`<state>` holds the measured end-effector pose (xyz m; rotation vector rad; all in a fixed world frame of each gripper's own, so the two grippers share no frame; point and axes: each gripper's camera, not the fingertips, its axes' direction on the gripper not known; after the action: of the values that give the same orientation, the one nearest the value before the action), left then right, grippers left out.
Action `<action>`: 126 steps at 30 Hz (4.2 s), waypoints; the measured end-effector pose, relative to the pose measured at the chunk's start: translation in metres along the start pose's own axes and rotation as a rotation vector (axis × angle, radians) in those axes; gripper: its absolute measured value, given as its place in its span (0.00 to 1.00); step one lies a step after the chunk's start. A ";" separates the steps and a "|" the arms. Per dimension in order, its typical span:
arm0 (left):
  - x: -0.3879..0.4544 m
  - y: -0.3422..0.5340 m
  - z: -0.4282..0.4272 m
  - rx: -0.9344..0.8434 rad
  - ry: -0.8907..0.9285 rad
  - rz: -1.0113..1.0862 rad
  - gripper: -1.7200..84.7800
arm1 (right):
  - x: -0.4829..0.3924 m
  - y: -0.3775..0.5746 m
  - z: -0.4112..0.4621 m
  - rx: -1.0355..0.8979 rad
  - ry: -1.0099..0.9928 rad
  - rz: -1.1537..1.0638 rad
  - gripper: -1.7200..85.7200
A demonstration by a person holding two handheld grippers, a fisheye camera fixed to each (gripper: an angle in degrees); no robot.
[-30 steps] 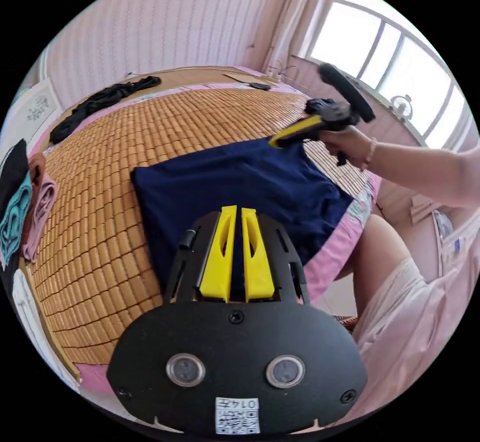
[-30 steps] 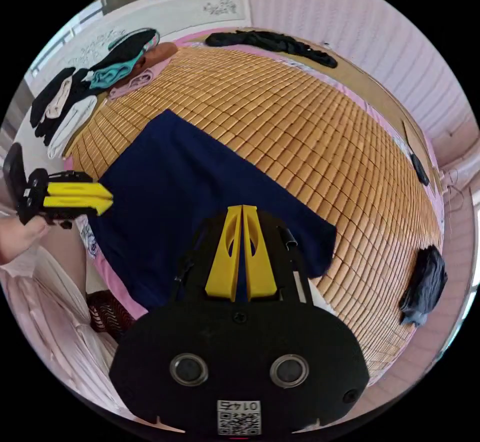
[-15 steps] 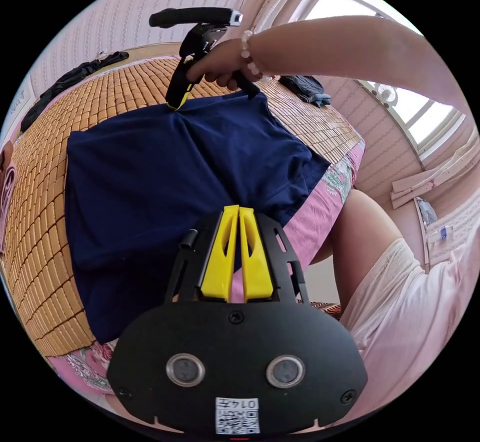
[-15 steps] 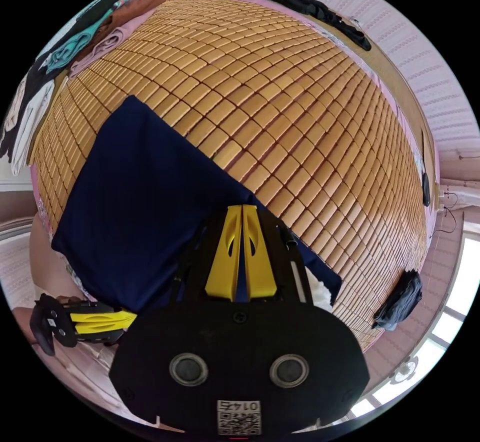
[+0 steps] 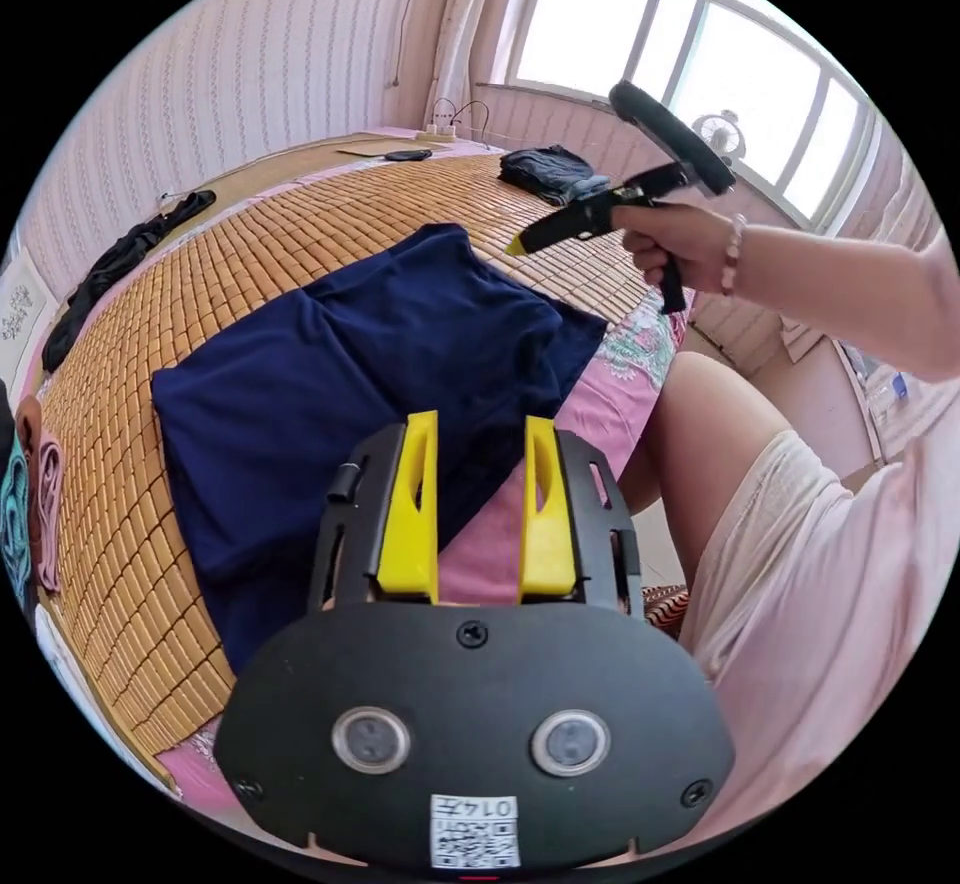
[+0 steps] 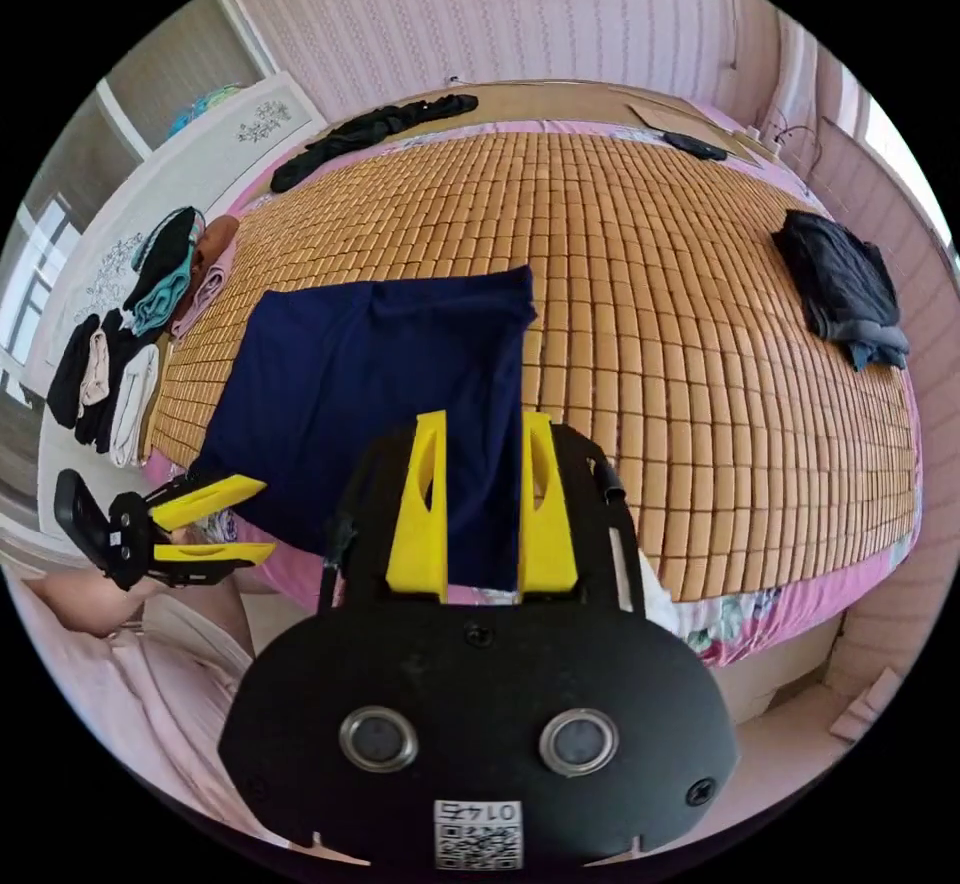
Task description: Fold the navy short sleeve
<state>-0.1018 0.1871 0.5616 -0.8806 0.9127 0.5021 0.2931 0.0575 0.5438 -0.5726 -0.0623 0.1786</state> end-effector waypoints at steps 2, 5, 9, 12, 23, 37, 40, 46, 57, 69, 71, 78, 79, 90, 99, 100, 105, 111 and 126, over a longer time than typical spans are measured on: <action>0.016 -0.012 0.008 -0.028 0.014 0.065 0.18 | 0.033 0.040 -0.002 -0.045 0.002 0.096 0.14; 0.034 -0.031 0.021 -0.062 0.019 0.147 0.19 | 0.061 0.068 0.005 -0.101 -0.101 0.168 0.10; 0.048 -0.057 0.045 -0.109 0.025 0.187 0.23 | 0.089 0.073 -0.013 -0.044 -0.324 0.198 0.04; 0.059 -0.075 0.059 -0.115 0.015 0.246 0.23 | 0.104 0.073 -0.035 0.037 -0.476 0.194 0.03; 0.075 -0.093 0.077 -0.231 0.081 0.217 0.06 | 0.180 0.121 -0.085 0.291 -0.645 0.278 0.09; 0.104 0.002 -0.006 -0.143 0.272 0.296 0.06 | 0.252 0.188 -0.043 0.294 -0.878 0.711 0.11; 0.103 0.015 -0.015 -0.138 0.265 0.278 0.06 | 0.259 0.198 -0.063 0.316 -0.854 0.683 0.07; 0.097 0.028 -0.027 -0.063 0.357 0.202 0.05 | 0.262 0.217 -0.114 0.386 -0.807 0.588 0.05; 0.050 0.061 -0.063 0.102 0.238 -0.064 0.06 | 0.181 0.125 -0.113 0.220 -0.752 0.337 0.06; -0.072 0.129 -0.062 -0.011 -0.098 -0.616 0.10 | 0.071 -0.012 0.014 -0.082 -0.638 0.164 0.11; -0.081 0.143 -0.068 -0.008 -0.123 -0.655 0.11 | 0.064 -0.018 0.020 -0.086 -0.519 0.068 0.10; -0.094 0.155 -0.065 -0.017 -0.100 -0.740 0.13 | 0.011 -0.035 0.066 -0.228 -0.279 -0.205 0.12; -0.094 0.155 -0.063 -0.033 -0.073 -0.756 0.13 | 0.002 -0.033 0.070 -0.263 -0.347 -0.240 0.11; -0.046 0.137 -0.037 -0.088 -0.025 -0.463 0.12 | -0.074 0.150 0.092 -0.471 -0.448 -0.569 0.03; -0.025 0.142 -0.065 -0.074 -0.082 -0.412 0.12 | -0.091 0.169 0.103 -0.373 -0.371 -0.560 0.07; -0.020 0.144 -0.069 -0.073 -0.080 -0.409 0.12 | -0.090 0.170 0.101 -0.354 -0.346 -0.570 0.09; 0.003 0.145 -0.069 -0.116 -0.039 -0.343 0.12 | -0.098 0.176 0.107 -0.323 -0.329 -0.622 0.05; 0.038 0.135 -0.058 -0.183 -0.029 -0.170 0.12 | -0.092 0.184 0.114 -0.397 -0.403 -0.591 0.02; 0.032 0.127 -0.057 -0.209 0.005 -0.223 0.12 | -0.071 0.174 0.113 -0.431 -0.469 -0.493 0.02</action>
<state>-0.2006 0.2116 0.4619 -1.1591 0.7644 0.4066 0.1851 0.2480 0.5430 -0.9159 -0.7045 -0.1912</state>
